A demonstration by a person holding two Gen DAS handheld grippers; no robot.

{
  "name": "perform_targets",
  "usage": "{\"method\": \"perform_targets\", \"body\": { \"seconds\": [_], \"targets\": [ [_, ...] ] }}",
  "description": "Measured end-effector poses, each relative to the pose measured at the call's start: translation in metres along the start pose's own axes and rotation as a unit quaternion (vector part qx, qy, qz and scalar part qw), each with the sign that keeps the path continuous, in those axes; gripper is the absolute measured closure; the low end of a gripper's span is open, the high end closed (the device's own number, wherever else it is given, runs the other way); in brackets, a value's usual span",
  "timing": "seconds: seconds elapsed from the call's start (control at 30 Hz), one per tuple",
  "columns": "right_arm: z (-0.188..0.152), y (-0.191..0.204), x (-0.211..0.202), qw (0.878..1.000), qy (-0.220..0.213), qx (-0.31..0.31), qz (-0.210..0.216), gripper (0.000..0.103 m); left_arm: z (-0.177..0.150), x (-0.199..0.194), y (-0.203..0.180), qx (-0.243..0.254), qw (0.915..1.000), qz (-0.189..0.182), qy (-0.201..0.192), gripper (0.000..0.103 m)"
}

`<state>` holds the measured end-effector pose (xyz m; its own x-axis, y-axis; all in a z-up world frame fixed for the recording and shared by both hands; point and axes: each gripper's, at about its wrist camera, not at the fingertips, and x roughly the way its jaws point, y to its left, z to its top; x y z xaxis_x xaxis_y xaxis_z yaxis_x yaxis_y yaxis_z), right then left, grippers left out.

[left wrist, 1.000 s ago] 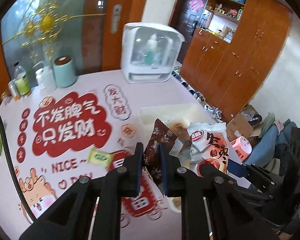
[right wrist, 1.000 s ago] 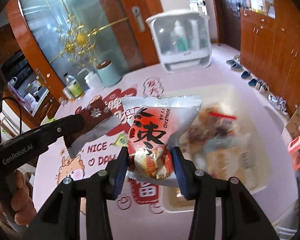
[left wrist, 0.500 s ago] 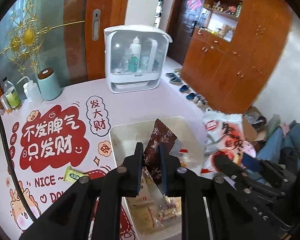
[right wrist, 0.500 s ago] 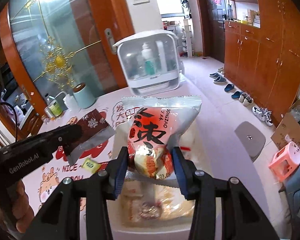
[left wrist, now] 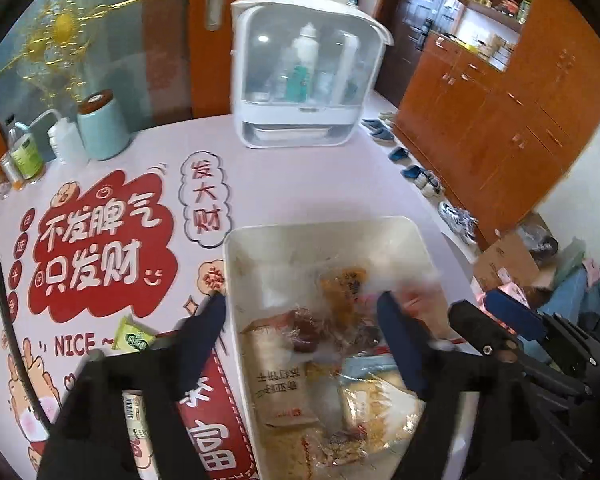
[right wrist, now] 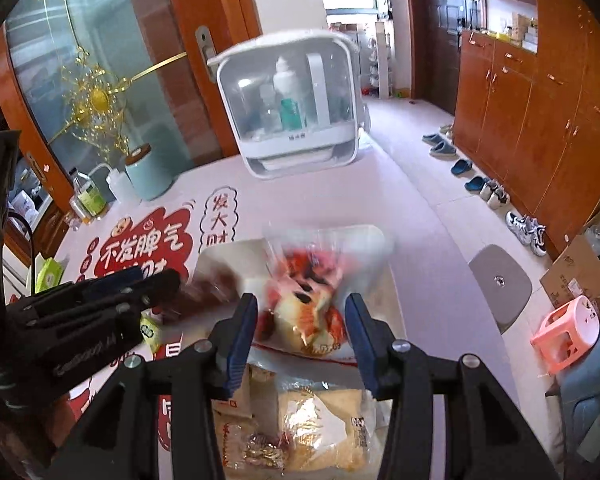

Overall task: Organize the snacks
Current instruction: 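Lower both packs into the white tray and open both tools, then move both tools back over the table toward the green pack and LIPO pack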

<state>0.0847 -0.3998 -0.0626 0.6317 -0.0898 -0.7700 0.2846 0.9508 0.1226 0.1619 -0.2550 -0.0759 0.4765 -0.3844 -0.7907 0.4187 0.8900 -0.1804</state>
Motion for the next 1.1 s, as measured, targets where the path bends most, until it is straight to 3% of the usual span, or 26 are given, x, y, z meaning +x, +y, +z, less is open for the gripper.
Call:
{"method": "perform_targets", "body": {
  "seconds": [0.13, 0.5, 0.83, 1.1],
  "targets": [
    [-0.002, -0.003, 0.011, 1.0, 0.015, 0.009, 0.001, 0.049, -0.003, 0.003, 0.012, -0.004, 0.9997, 0.024, 0.003, 0.022],
    [-0.007, 0.002, 0.016, 1.0, 0.029, 0.012, 0.0, 0.049, -0.014, 0.0, 0.041, -0.037, 0.9986, 0.037, 0.01, 0.022],
    [-0.014, 0.013, 0.007, 1.0, 0.029, 0.012, -0.007, 0.049, -0.028, -0.028, 0.046, -0.019, 0.9992, 0.018, -0.031, 0.022],
    [-0.021, 0.033, -0.01, 1.0, 0.017, 0.009, -0.001, 0.049, -0.027, -0.063, 0.064, -0.017, 0.9997, -0.01, -0.014, 0.022]
  ]
}}
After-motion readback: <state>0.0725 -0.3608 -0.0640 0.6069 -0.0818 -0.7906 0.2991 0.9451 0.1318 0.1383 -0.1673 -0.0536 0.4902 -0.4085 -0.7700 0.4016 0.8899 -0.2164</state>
